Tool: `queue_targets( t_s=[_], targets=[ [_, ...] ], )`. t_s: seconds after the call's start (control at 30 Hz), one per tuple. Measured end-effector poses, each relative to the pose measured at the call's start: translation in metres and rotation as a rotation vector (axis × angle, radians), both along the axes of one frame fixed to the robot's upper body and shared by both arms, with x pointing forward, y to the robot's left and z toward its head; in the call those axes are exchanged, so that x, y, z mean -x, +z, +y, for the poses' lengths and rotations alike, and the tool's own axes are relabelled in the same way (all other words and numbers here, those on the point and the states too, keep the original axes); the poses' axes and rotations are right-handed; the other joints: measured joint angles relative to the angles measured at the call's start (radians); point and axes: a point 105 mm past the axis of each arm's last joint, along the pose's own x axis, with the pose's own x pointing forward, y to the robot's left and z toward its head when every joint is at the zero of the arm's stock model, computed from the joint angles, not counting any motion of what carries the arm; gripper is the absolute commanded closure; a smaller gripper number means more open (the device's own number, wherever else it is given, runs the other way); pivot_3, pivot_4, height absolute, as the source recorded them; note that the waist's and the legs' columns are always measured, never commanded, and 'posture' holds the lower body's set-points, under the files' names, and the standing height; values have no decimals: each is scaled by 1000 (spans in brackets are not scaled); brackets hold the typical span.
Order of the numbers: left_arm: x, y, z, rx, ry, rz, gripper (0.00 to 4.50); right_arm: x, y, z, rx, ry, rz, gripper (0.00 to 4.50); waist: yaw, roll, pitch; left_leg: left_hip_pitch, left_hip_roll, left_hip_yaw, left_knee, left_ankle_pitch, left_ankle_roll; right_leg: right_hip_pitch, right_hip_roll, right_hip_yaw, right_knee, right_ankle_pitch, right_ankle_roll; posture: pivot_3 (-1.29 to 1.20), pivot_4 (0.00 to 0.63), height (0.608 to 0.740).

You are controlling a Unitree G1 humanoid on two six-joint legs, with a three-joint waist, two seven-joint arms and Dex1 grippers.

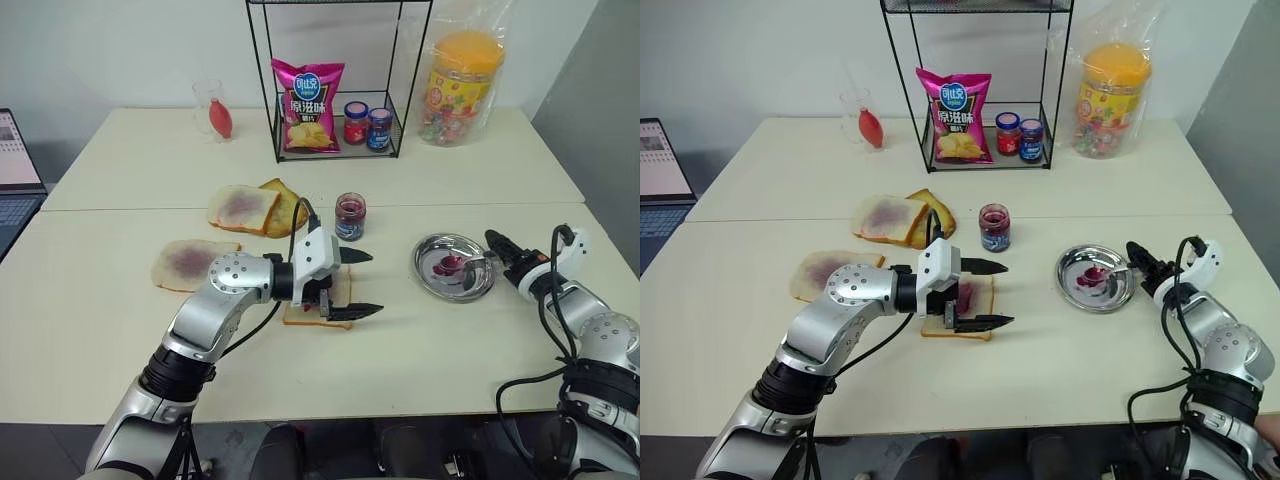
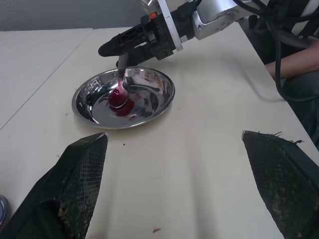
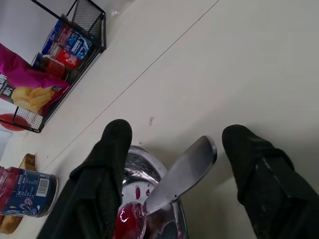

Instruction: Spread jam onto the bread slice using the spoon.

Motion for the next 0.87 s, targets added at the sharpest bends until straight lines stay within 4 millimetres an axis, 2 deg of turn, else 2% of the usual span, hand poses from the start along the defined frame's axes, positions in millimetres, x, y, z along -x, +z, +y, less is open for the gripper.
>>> queue_targets(
  t_s=[0.07, 0.2, 0.33, 0.4, 0.47, 0.57, 0.63, 0.77, 0.87],
  targets=[
    [0, 0, 0, -1, 1, 3, 0, -1, 0, -1, 9, 0, 0, 51, 0, 0, 0, 0, 0, 0, 0, 0, 0, 0, 0, 0, 0, 0, 0, 0, 150, 740],
    [-1, 0, 0, -1, 5, 1, 0, -1, 3, -3, 44, 6, -6, 18, 0, 0, 0, 0, 0, 0, 0, 0, 0, 0, 0, 0, 0, 0, 0, 0, 150, 740],
    [-12, 8, 12, 3, 70, -32, 0, 4, 11, -25, 181, -34, 2, 18, 1, 0, 0, 0, 0, 0, 0, 0, 0, 0, 0, 0, 0, 0, 0, 0, 150, 740],
    [-24, 18, 31, -9, 149, -73, 0, 12, 20, -34, 275, -35, -4, 18, 2, 1, 1, 0, 0, 0, 0, 0, 0, 0, 0, 0, 0, 0, 0, 0, 150, 740],
    [-40, 33, 60, -23, 266, -118, 0, 20, 42, -40, 387, -10, -48, 18, -3, 2, 1, 0, 0, 0, 0, 0, 0, -1, 0, 0, 0, 0, 0, 0, 150, 740],
    [-51, 52, 94, -38, 395, -157, 0, 31, 80, -23, 588, 145, -139, 18, -6, 4, 3, 0, 0, 0, -1, 0, 0, -1, 1, 1, 0, 0, 0, 0, 150, 740],
    [-50, 57, 115, -59, 458, -134, 0, 44, 94, 1, 692, 325, -179, 18, -5, 4, 3, 0, 1, 0, -1, 0, 0, -1, 0, 0, 0, -1, 1, 0, 150, 740],
    [-35, 49, 154, -104, 541, -19, 0, 70, 89, 34, 782, 625, -167, 18, -2, 2, 4, 0, 1, -1, -2, 0, 0, 0, 0, -2, -1, -2, 1, 0, 150, 740],
    [-19, 40, 169, -140, 557, 76, 0, 87, 80, 49, 780, 795, -134, 18, 1, 0, 5, -1, 0, 0, -1, 0, 0, 0, -2, -2, -1, -2, 1, 0, 150, 740]
  ],
)
